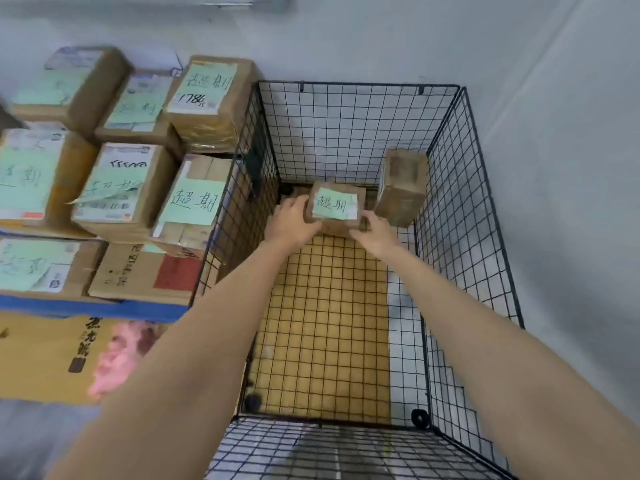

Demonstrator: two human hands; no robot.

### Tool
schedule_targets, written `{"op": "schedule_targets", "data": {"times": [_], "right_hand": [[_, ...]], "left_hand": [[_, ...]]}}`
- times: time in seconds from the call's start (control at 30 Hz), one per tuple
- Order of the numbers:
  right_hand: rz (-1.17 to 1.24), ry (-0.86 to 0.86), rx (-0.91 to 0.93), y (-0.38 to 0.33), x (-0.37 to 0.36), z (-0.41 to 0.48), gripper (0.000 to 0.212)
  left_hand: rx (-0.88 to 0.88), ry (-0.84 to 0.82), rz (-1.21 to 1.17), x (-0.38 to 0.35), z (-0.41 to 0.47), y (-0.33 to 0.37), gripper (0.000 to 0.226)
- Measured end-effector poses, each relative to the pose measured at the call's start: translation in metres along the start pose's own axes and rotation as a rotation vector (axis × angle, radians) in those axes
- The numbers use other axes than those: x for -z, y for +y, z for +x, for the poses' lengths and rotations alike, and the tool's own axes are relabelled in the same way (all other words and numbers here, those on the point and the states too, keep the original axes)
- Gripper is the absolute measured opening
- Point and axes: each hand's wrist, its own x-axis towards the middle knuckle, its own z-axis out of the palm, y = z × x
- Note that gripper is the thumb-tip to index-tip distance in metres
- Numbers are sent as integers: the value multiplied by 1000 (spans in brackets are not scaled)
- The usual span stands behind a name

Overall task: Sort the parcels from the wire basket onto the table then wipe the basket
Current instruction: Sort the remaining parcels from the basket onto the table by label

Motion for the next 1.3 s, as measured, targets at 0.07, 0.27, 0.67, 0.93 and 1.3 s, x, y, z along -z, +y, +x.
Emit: {"op": "schedule_targets", "data": {"times": [0.07, 0.27, 0.67, 0.93, 1.3], "right_hand": [[24, 15, -2, 4, -5, 6, 62], [78, -22, -31, 9, -18, 20, 69], [153, -5, -36, 5, -15, 4, 59], [215, 155, 95, -26, 18, -36, 51], [514, 470, 487, -119, 114, -119, 49]], "left_hand": [[14, -19, -43, -9, 6, -2, 68], [53, -50, -187, -23, 22, -4, 60], [110, -92, -452, -26, 10, -1, 51], [38, 36, -510, 22, -19, 22, 47], [-197, 363, -790, 154, -88, 98, 74]]}}
